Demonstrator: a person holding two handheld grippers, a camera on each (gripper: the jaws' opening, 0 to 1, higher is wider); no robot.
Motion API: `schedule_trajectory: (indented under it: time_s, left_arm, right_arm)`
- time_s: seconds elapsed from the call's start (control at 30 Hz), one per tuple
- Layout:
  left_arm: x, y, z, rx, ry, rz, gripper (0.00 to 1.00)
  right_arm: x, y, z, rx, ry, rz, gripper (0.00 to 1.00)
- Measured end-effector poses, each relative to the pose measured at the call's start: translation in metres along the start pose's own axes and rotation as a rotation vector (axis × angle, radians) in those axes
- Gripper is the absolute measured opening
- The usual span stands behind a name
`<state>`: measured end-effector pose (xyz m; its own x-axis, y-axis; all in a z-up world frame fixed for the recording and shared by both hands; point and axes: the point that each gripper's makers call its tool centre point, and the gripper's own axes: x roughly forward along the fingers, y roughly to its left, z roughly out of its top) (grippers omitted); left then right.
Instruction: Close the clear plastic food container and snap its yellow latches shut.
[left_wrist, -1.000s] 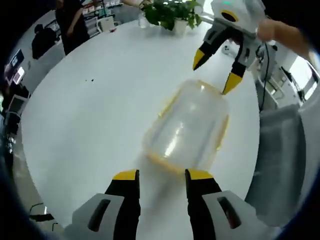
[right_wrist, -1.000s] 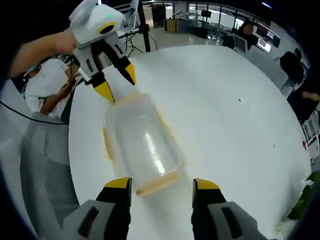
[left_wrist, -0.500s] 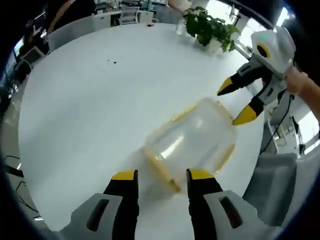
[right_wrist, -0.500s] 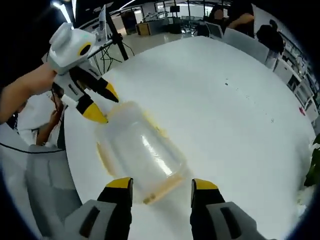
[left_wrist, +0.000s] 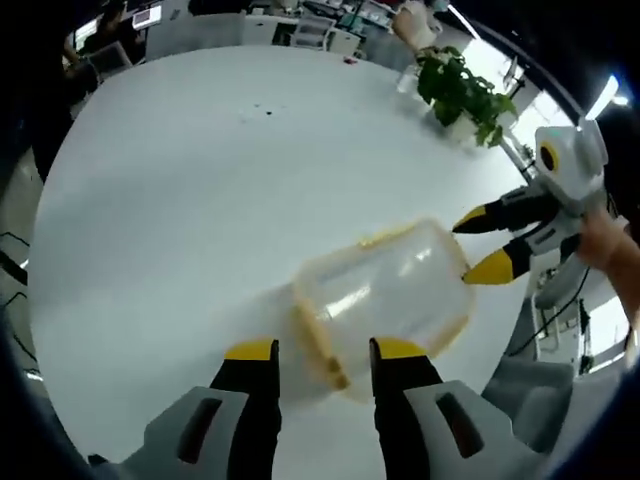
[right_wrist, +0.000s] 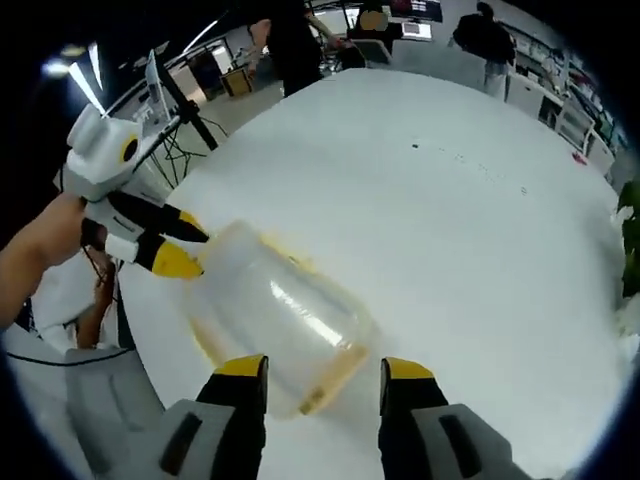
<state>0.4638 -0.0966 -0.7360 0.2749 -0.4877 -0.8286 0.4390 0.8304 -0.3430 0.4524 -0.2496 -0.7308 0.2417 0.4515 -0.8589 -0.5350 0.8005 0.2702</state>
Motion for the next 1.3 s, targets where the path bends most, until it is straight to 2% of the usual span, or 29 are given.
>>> schedule_trajectory:
  time_s: [0.2,0.4,0.57,0.67,0.87,0.97,1.0,1.03,1.1,1.2,1.3]
  left_arm:
    - [0.002,-0.003,0.001,-0.018,-0.008,-0.005,0.33]
    - [0.004,-0.009,0.002,-0.025,-0.015,-0.017,0.29]
    - [0.005,-0.008,0.003,-0.023,-0.018,-0.019,0.28]
    - [0.004,-0.011,0.002,0.017,-0.024,-0.014,0.26]
    - [0.005,-0.011,0.002,0.024,-0.025,-0.019,0.24]
    - [0.006,-0.015,0.004,0.059,-0.009,-0.011,0.22]
    - [0.006,-0.013,0.004,0.015,-0.013,-0.013,0.20]
    - [0.006,-0.012,0.008,0.018,-0.028,-0.016,0.20]
    - [0.006,-0.014,0.007,0.034,-0.030,-0.007,0.20]
    - [0.006,-0.012,0.007,0.002,-0.048,-0.015,0.21]
    - [0.006,-0.013,0.006,0.009,-0.047,-0.017,0.21]
  right_arm:
    - [0.005,0.002,-0.010,0.051,0.021,0.004,0.41]
    - [0.007,0.011,-0.011,0.108,0.014,0.041,0.34]
    - [0.008,0.010,-0.011,0.102,0.007,0.033,0.33]
    - [0.008,0.010,-0.011,0.097,0.006,0.030,0.33]
    - [0.008,0.009,-0.011,0.092,0.001,0.048,0.31]
    - [0.010,0.010,-0.012,0.083,-0.009,0.036,0.28]
    - [0.008,0.019,-0.022,0.116,0.021,0.049,0.28]
    - [0.008,0.020,-0.020,0.130,-0.004,0.036,0.27]
    - [0.008,0.017,-0.017,0.116,-0.010,0.033,0.27]
    - [0.009,0.017,-0.014,0.109,0.015,0.031,0.28]
    - [0.009,0.015,-0.013,0.105,0.029,0.033,0.28]
